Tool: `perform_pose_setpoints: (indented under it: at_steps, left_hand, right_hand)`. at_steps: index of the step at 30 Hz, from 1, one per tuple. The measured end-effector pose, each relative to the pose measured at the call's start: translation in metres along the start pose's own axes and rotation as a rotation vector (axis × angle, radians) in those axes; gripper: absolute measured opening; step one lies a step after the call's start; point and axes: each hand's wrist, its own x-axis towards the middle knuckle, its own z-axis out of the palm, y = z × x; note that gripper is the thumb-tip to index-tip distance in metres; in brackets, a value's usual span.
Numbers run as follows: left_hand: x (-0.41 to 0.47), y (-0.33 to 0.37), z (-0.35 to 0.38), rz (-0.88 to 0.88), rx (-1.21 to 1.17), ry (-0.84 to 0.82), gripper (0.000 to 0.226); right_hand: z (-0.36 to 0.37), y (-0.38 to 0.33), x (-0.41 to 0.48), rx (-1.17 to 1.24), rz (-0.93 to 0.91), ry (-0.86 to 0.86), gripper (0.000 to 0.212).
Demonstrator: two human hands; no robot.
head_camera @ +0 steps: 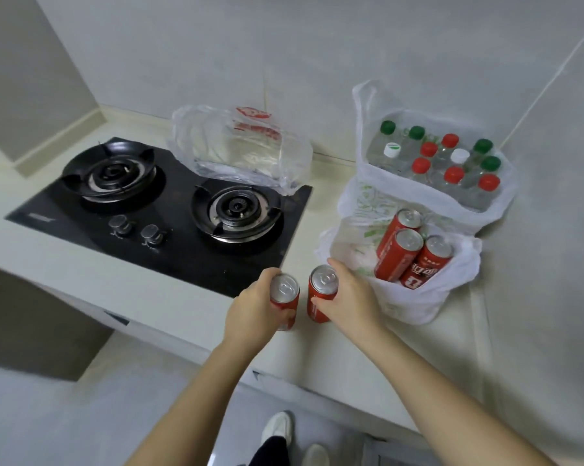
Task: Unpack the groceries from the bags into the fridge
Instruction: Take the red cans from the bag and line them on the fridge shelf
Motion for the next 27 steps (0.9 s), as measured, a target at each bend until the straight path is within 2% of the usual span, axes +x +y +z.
perform_pose_setpoints:
  at_steps: [13, 17, 20, 23, 27]
  left_hand:
    - [0.001, -0.016, 0.017, 0.026, -0.071, 0.034, 0.066]
    - [0.002, -0.030, 0.028, 0.044, -0.250, 0.040, 0.072]
    - [-0.002, -0.042, 0.042, -0.044, -0.400, 0.080, 0.089]
    - [-0.007, -0.054, 0.060, -0.107, -0.465, 0.094, 0.095]
    - [-0.008, -0.051, 0.072, -0.116, -0.533, 0.073, 0.083]
  right_hand:
    - [0.018, 0.031, 0.001, 0.115, 0.002, 0.005, 0.076]
    - [0.021, 0.039, -0.002, 0.251, -0.014, -0.028, 0.084]
    - [0.030, 0.051, -0.009, 0.387, 0.030, -0.080, 0.095]
    - [0.044, 0.064, -0.015, 0.502, 0.134, -0.091, 0.090]
    - [0.060, 0.068, -0.012, 0.564, 0.180, -0.062, 0.066]
